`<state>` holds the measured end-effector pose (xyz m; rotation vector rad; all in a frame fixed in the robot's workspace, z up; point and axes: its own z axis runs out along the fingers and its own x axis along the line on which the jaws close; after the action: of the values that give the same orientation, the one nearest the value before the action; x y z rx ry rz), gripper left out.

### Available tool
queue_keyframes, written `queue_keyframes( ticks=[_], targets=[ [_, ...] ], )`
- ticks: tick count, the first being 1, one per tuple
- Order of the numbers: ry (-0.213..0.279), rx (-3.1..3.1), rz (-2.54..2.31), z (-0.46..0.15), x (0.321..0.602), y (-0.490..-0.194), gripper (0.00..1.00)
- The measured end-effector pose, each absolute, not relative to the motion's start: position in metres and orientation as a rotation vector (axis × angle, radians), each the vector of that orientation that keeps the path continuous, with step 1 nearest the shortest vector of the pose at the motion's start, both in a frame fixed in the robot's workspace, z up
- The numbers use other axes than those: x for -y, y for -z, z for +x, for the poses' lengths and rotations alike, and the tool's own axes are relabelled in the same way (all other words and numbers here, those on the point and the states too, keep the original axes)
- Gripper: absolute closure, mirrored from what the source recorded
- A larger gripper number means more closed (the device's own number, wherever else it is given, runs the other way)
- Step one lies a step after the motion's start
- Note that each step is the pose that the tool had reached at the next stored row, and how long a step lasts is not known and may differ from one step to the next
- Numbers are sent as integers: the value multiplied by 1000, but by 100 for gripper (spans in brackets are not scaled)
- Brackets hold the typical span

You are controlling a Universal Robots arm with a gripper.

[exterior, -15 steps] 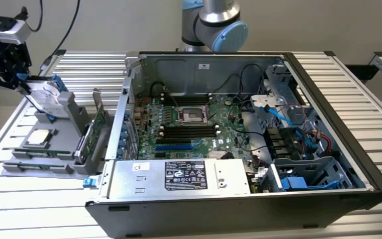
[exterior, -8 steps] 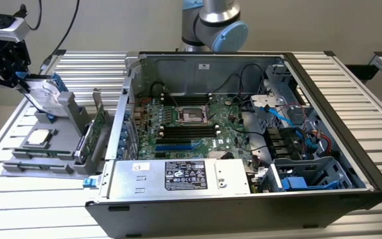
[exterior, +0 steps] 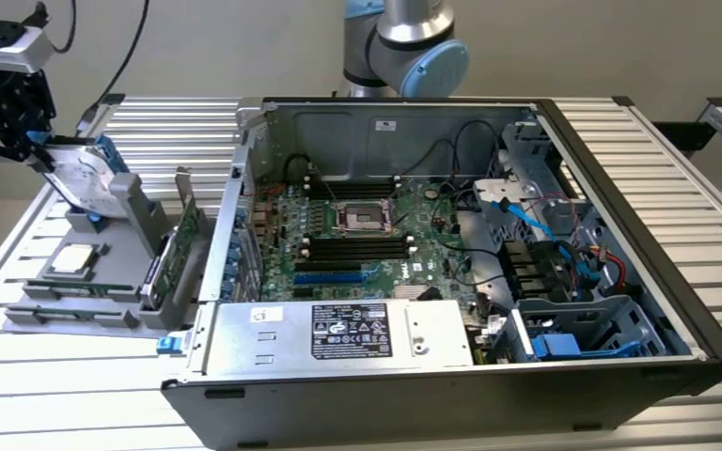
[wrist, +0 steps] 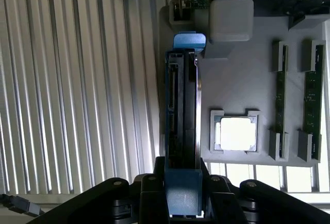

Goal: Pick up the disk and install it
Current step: 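Pick up the disk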

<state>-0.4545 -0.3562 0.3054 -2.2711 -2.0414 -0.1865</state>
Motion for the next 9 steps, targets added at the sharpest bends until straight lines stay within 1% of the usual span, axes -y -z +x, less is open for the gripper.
queue_keyframes(
  ticks=[9],
  targets=[
    [187, 2042, -2271, -454, 356, -313, 67]
  ],
)
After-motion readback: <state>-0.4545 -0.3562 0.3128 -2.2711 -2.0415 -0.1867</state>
